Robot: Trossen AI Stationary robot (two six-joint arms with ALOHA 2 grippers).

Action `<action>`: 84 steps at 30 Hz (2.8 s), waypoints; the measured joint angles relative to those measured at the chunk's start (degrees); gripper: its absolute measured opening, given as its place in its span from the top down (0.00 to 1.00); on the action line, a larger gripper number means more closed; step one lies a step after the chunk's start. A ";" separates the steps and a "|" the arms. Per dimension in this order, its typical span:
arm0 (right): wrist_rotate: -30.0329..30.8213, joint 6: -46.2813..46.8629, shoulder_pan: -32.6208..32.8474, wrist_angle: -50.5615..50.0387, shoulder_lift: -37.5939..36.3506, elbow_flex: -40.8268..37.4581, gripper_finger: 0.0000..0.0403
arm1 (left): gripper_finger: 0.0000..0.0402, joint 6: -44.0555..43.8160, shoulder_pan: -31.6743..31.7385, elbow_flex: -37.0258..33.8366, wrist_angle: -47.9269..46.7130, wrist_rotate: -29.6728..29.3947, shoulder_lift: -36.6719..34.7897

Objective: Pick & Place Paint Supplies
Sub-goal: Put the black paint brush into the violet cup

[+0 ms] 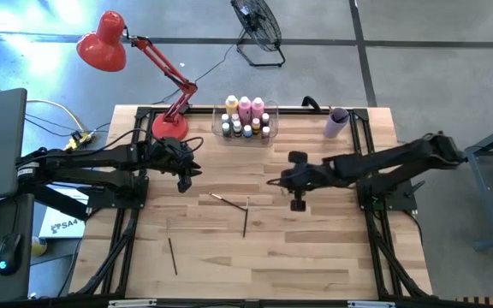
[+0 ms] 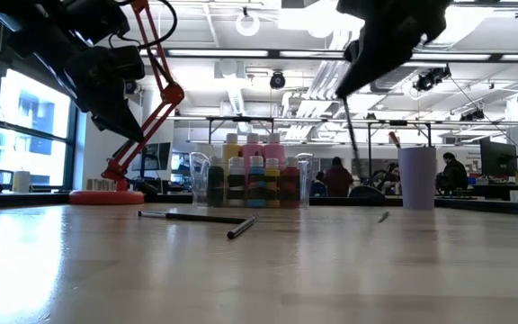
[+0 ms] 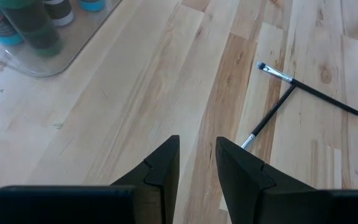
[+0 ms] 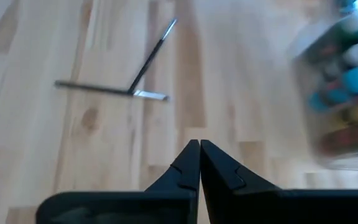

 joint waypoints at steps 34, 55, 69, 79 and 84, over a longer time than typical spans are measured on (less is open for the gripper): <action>14.95 0.82 -13.86 -5.78 -16.70 0.07 0.99 | 0.75 -0.09 0.00 0.00 -0.06 0.01 0.00; -13.96 -0.61 -15.54 -9.89 -6.40 0.15 0.99 | 0.75 0.00 0.00 0.00 -0.24 0.02 0.01; -34.72 8.55 -6.95 -30.25 8.28 0.07 0.99 | 0.75 -0.11 0.00 0.00 -1.11 0.02 0.00; -42.34 22.92 6.79 -14.99 13.36 -10.05 0.99 | 0.75 -0.02 0.00 0.00 -1.06 -0.32 -0.01; -45.72 32.39 12.24 -4.36 13.40 -14.06 0.99 | 0.75 -0.10 0.00 0.00 -1.07 -0.36 0.00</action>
